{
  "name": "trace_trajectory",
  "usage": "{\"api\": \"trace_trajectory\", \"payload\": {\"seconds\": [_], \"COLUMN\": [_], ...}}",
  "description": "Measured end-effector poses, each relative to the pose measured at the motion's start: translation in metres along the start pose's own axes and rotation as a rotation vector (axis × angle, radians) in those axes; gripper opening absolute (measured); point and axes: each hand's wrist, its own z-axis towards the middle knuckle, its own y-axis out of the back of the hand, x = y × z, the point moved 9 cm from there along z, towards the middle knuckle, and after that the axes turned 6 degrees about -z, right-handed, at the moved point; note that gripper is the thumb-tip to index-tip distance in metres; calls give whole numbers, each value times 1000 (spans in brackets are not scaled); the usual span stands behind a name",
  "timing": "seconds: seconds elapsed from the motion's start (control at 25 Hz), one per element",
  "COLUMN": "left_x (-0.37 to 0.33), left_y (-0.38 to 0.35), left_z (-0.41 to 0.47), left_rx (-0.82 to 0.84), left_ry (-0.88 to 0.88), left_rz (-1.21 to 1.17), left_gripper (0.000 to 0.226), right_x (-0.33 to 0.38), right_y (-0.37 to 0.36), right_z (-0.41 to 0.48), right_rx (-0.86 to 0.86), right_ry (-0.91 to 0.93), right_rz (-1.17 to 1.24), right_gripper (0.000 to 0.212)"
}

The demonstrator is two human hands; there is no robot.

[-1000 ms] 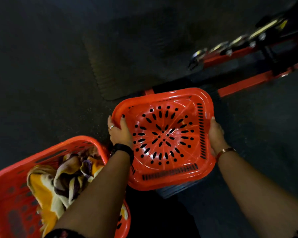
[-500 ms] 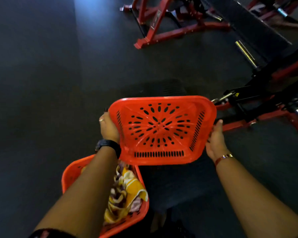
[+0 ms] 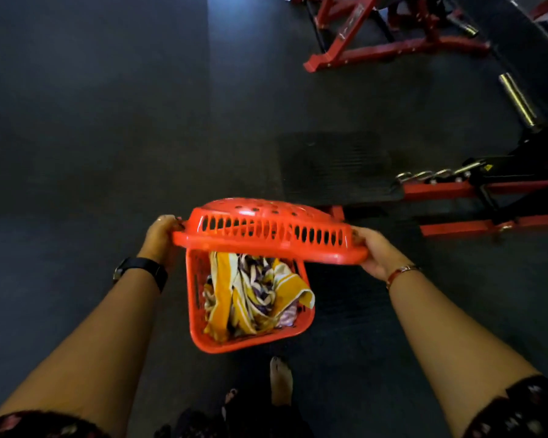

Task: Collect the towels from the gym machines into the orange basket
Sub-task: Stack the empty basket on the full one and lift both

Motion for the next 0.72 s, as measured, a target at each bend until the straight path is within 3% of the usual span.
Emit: {"api": "trace_trajectory", "payload": {"seconds": [0.12,0.2,0.52,0.64,0.72], "left_x": [32,64,222,250,261], "left_y": [31,55,148,168,173], "left_z": [-2,5,20,23,28], "left_rx": [17,4,-34,-57,-50], "left_ry": [67,100,138,154,125], "left_rz": [62,161,354,332,381], "left_gripper": [57,69,84,72,79], "right_x": [-38,-64,-191,-221,-236], "right_y": [-22,-28,-52,-69,-73], "right_z": [15,34,107,119,121], "right_rx": [52,32,23,67,58], "right_ry": [-25,13,93,99,82], "right_rz": [-165,-260,-461,-539,-573], "right_gripper": [49,65,81,85,86]}}
